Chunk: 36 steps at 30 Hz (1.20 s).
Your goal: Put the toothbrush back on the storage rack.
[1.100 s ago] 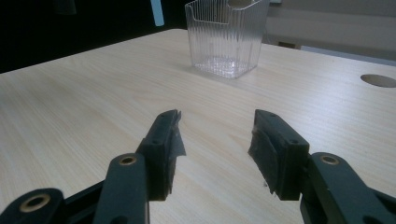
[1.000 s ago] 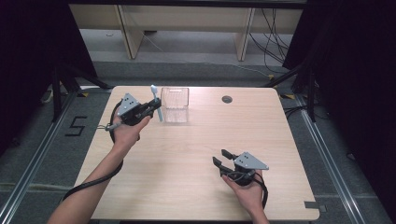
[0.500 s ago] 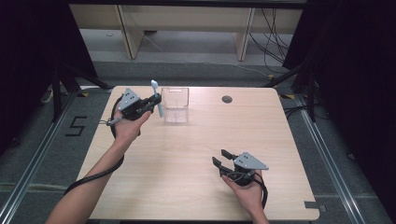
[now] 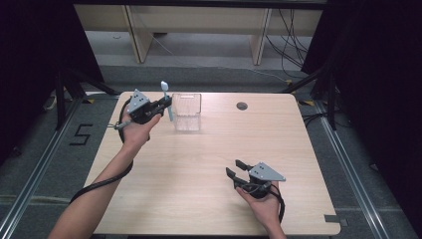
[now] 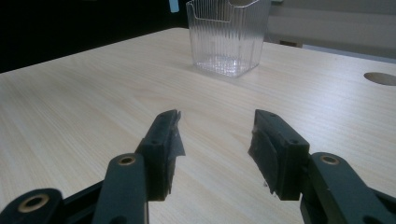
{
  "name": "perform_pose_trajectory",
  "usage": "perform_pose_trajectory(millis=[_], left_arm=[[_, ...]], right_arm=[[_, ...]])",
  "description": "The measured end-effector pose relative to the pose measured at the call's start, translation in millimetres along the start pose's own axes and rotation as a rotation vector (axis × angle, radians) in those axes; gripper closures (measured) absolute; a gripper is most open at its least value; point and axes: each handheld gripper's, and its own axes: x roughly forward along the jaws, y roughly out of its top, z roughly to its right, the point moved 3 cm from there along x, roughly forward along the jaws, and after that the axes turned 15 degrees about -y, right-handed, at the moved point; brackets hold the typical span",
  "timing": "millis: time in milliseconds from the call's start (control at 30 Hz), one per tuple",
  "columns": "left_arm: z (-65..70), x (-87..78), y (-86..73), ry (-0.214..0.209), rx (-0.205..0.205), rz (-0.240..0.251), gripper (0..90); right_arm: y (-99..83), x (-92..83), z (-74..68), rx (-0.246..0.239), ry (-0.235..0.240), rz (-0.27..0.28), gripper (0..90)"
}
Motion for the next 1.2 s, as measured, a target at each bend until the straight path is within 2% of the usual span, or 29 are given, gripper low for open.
perform_pose_trajectory(millis=[33,100,267,367,467,633,733,1067,1200], left_arm=[[0.0,0.0,0.0,0.0,0.0,0.0,83.1],[-0.9,1.1,0.7,0.002,0.002,-0.001,83.1],[-2.0,4.0,3.2,0.0,0.002,0.004,83.1],[-4.2,5.4,3.9,0.002,-0.004,0.009,83.1],[-5.9,6.0,4.4,0.005,-0.008,0.011,83.1],[-7.9,6.7,6.9,0.011,-0.003,0.009,83.1],[-8.3,7.9,10.7,0.009,0.003,0.011,83.1],[-10.6,13.9,19.3,0.016,0.008,0.018,83.1],[-12.5,17.0,23.5,0.021,0.015,0.017,83.1]], right_arm=[[0.2,0.6,1.4,-0.02,-0.007,0.014,51.6],[0.3,1.0,2.1,-0.029,-0.01,0.022,51.6],[-1.1,0.0,-0.6,0.015,0.008,-0.003,51.5],[-1.5,-0.1,-0.3,0.016,0.009,-0.005,51.4],[-1.5,0.3,1.7,-0.012,-0.008,0.003,51.4],[-1.8,0.3,0.5,-0.001,-0.006,-0.004,51.4],[-1.2,0.7,1.6,-0.015,-0.009,0.007,51.3],[-1.9,0.3,1.1,-0.011,-0.006,0.0,51.1],[-2.5,0.1,-0.4,0.007,0.003,-0.013,51.1]])
